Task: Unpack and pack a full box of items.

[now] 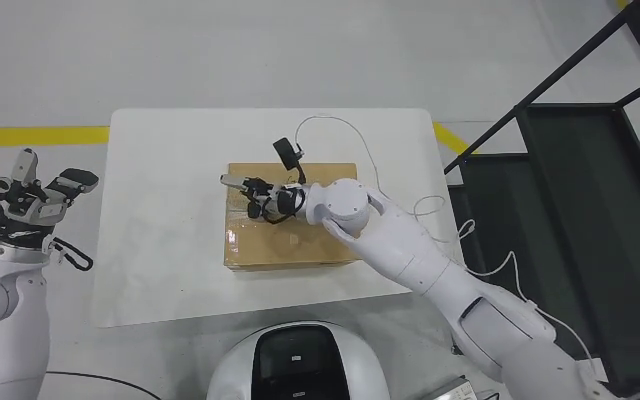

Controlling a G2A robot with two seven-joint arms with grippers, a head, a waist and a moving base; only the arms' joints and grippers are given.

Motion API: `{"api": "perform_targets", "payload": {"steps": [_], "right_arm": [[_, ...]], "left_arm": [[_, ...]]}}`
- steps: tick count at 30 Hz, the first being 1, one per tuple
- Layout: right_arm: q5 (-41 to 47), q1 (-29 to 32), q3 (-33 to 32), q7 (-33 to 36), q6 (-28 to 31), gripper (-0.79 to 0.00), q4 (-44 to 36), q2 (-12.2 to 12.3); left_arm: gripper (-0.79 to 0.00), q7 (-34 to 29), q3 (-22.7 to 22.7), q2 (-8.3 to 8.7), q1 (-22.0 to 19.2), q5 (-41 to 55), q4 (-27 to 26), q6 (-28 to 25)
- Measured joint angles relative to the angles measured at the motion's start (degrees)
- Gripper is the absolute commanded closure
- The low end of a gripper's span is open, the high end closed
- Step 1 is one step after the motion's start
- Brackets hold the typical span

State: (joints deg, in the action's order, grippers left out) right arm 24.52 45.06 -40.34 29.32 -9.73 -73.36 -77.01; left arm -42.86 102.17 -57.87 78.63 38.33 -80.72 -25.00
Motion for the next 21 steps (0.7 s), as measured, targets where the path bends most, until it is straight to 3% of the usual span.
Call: {"api": "perform_targets", "payload": {"steps": [21], "right_arm": [[-11.3, 17.8, -20.5, -0.7, -12.3, -0.785, -15.1, 7.4]], "left_arm": [[-0.785, 0.0, 0.0, 0.00, 0.0, 0.0, 0.0, 0.0]]}}
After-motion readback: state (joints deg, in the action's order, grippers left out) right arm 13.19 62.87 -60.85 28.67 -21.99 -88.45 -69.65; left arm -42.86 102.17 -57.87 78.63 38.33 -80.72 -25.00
